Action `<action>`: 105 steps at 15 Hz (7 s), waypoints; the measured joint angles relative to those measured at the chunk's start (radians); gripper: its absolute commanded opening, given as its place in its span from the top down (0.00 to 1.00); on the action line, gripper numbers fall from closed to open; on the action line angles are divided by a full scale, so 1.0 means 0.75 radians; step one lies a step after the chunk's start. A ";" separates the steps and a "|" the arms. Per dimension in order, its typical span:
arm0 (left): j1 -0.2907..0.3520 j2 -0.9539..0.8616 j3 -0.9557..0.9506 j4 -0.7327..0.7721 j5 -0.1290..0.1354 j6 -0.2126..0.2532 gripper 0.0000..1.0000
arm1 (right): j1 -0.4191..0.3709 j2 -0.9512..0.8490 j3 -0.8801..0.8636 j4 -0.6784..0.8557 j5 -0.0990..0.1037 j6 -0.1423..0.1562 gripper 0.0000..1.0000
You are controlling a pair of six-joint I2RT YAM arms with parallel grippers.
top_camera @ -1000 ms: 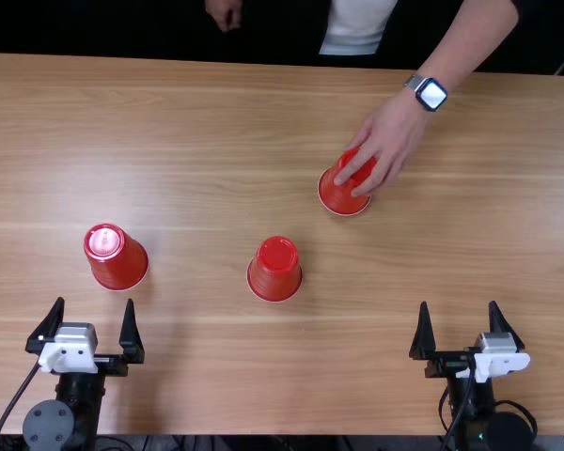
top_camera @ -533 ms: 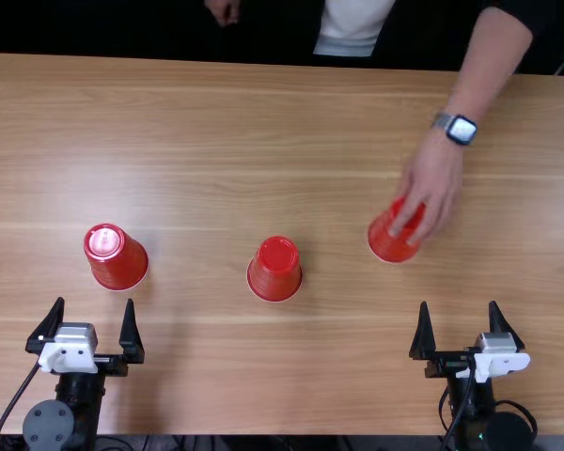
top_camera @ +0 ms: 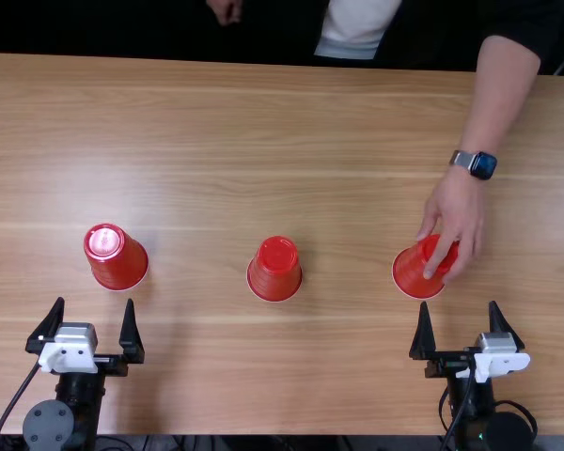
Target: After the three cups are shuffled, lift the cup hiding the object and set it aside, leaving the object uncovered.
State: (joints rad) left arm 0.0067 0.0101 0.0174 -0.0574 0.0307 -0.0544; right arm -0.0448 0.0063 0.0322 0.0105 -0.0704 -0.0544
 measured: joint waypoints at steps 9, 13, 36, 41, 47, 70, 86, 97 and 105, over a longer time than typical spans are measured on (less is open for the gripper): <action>0.000 -0.001 0.000 0.001 0.001 -0.001 0.00 | 0.000 0.000 -0.001 0.001 0.000 0.000 0.00; -0.001 0.000 0.001 0.001 0.001 -0.001 0.00 | -0.001 0.000 -0.001 0.001 0.000 -0.001 0.00; 0.000 0.000 0.000 0.001 0.001 0.001 0.00 | 0.000 0.000 0.000 0.002 0.000 -0.001 0.00; -0.001 0.000 0.000 0.000 0.000 0.002 0.00 | 0.000 0.000 -0.001 0.001 0.000 -0.001 0.00; -0.001 0.000 0.000 0.001 0.000 0.002 0.00 | 0.000 0.000 0.000 0.001 -0.001 0.000 0.00; -0.001 0.000 0.000 0.000 0.001 0.002 0.00 | 0.000 0.000 0.000 0.001 0.000 -0.001 0.00; -0.001 0.000 0.000 0.000 0.001 0.002 0.00 | 0.000 0.000 -0.001 0.001 -0.001 -0.001 0.00; -0.001 0.000 0.117 -0.179 0.001 0.002 0.00 | -0.025 0.000 0.190 -0.090 0.000 -0.009 0.00; 0.000 0.470 0.946 -0.706 -0.006 0.002 0.00 | -0.029 0.379 0.843 -0.586 0.000 -0.021 0.00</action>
State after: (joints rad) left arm 0.0067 0.3626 0.7265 -0.5873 0.0261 -0.0532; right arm -0.0666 0.2909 0.6643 -0.4290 -0.0704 -0.0700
